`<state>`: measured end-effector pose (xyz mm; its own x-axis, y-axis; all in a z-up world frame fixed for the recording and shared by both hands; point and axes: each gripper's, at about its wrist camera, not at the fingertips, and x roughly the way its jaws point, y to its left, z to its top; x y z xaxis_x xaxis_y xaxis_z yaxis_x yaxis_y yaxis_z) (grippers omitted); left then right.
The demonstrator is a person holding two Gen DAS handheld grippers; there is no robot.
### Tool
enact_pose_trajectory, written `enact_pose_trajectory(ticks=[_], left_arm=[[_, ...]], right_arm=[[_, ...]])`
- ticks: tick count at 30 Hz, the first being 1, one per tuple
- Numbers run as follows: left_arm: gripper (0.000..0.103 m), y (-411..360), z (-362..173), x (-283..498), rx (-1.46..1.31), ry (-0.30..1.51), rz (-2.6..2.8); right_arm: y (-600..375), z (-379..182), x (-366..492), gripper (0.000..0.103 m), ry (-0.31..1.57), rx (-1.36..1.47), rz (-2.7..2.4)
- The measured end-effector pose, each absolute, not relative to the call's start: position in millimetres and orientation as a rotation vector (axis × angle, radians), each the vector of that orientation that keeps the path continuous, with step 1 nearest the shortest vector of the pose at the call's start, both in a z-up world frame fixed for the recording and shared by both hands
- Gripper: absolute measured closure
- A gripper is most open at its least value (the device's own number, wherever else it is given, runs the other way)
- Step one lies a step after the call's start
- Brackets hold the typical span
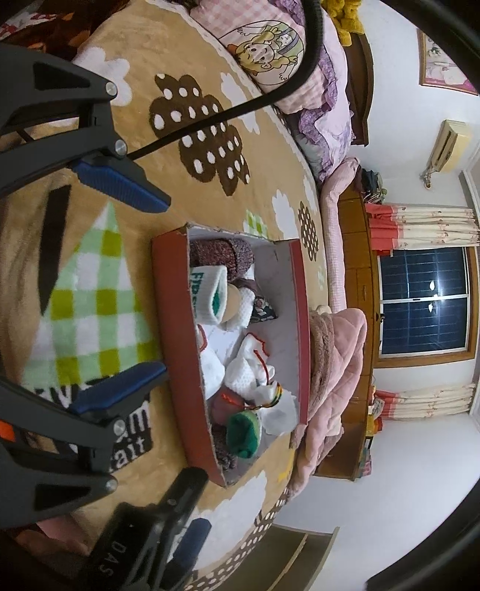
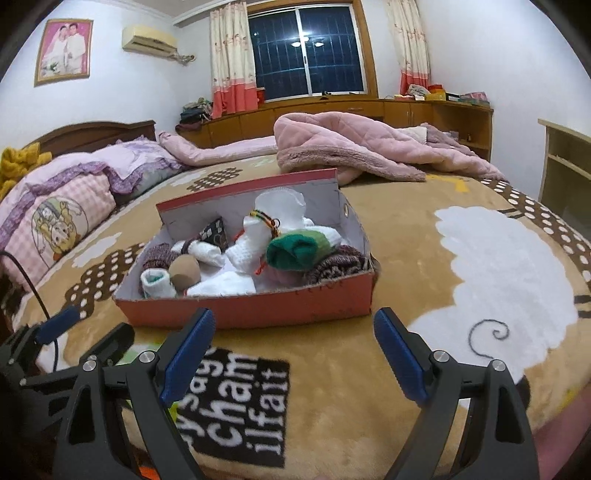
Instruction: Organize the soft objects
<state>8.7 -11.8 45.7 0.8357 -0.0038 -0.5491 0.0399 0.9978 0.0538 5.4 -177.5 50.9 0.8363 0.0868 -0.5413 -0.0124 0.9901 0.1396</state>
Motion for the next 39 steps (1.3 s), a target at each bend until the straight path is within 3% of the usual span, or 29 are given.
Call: enact_pose_trajectory(ticks=[9,23,39], left_arm=[[0.017,-12,46,-9,0.079,0.583,-0.029],[0.017,-5,23,6,0.063,0.739,-0.025],[0.017,-7,21,32,0.047,0.701,-0.034]], right_arm=[[-166,51,-20,0.013,0.569,0.051,0.083],[-178,29,-4,0.013,0.737,0.058,0.054],[-180,30,20,0.013,0.670,0.089,0.015]])
